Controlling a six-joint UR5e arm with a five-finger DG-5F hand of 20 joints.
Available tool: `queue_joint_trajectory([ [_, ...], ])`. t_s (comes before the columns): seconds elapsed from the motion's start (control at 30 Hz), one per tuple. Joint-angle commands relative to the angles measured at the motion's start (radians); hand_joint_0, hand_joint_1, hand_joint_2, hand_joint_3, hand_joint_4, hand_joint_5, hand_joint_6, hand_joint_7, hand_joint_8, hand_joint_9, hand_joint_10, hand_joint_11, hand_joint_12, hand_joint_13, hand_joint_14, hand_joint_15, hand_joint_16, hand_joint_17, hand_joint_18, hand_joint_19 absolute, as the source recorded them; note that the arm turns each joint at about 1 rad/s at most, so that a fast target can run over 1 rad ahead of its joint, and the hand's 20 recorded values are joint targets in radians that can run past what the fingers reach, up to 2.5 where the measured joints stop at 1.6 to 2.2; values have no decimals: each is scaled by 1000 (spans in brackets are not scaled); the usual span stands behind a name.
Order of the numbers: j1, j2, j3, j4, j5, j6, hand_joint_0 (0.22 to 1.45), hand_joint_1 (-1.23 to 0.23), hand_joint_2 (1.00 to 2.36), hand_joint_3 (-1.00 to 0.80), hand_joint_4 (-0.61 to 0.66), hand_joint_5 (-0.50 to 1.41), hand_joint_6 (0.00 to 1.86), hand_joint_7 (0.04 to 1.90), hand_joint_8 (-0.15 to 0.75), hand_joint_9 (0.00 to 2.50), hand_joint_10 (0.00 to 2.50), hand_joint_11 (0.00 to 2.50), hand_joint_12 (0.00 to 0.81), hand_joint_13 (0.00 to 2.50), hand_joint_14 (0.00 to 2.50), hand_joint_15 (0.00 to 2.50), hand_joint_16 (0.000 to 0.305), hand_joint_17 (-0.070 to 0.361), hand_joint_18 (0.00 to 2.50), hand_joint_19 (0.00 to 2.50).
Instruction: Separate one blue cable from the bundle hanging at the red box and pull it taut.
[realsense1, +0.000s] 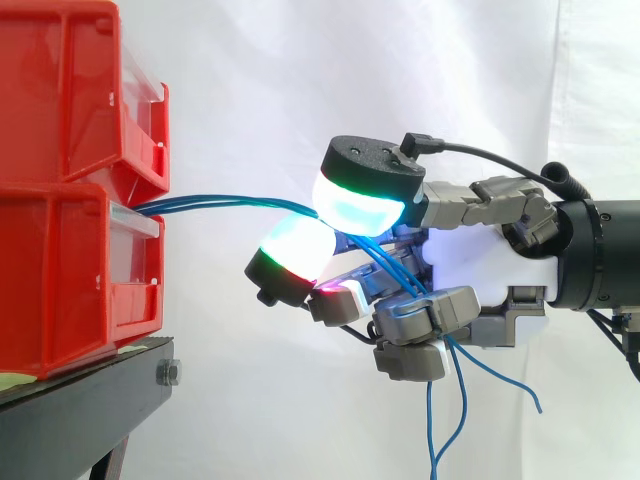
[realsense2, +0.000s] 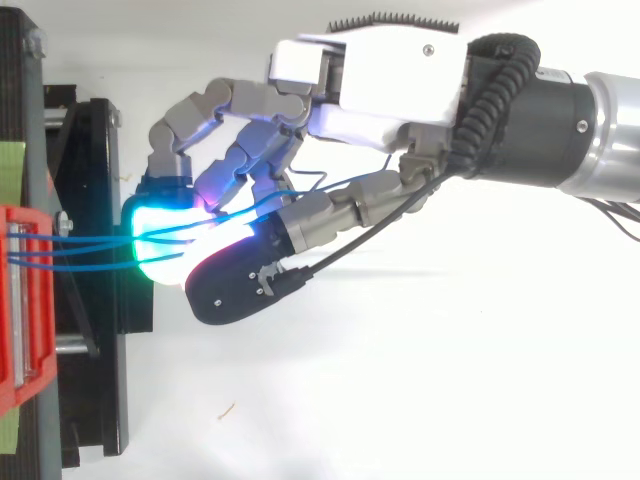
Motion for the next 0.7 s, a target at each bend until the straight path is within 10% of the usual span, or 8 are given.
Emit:
queue_joint_trajectory([
  [0.0, 0, 0, 0, 0, 0, 0, 678, -860, 1017, -209, 68, -214, 906, 1032, 267, 883, 4, 1314, 303, 1115, 744, 1705, 44, 99, 1079, 1171],
  [0.27, 0, 0, 0, 3, 0, -2, 748, -874, 1002, -469, 108, -208, 914, 1021, 268, 888, 4, 1305, 304, 1146, 639, 1733, 44, 99, 1097, 1139],
  [0.47, 2, 0, -2, 3, 2, -3, 562, -801, 1000, -500, 127, -212, 908, 1027, 278, 878, 2, 1320, 311, 1122, 713, 1717, 46, 104, 1076, 1157],
  [0.67, 2, 0, -2, 3, 2, -3, 603, -502, 1000, -500, 127, -216, 892, 1007, 265, 886, 3, 1319, 305, 1095, 725, 1705, 44, 99, 1029, 1183],
])
